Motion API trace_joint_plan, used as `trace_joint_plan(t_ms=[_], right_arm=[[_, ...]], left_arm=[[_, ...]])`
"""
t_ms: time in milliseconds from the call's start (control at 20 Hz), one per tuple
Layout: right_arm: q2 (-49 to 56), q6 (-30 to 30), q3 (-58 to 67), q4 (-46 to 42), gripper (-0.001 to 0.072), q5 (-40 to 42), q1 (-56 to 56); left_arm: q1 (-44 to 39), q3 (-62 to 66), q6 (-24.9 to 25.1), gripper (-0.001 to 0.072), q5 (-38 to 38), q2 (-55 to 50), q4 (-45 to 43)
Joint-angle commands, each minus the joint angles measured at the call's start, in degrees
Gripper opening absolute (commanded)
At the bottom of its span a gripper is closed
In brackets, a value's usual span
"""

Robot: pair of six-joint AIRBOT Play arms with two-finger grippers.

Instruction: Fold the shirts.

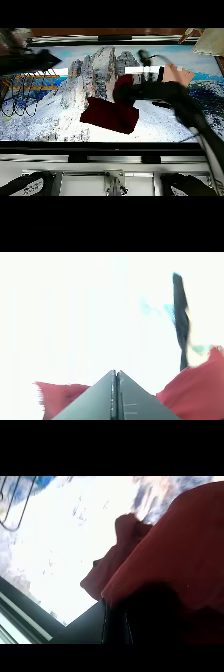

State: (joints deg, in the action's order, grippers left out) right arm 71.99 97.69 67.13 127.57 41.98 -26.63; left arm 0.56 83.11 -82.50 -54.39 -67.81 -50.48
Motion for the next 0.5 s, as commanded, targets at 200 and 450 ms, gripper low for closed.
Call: trace_joint_plan(t_ms=[200,450], right_arm=[[19.26,-6.47,2.93,2.1,0.0475,-22.16,-15.43],[16.39,-8.15,5.18,-0.83,0.0635,-12.44,-10.12]], left_arm=[[16.24,-0.04,-1.03,0.0033,-9.49,15.56,-4.22],[16.09,-1.92,-0.68,0.0033,-10.88,15.52,-4.17]])
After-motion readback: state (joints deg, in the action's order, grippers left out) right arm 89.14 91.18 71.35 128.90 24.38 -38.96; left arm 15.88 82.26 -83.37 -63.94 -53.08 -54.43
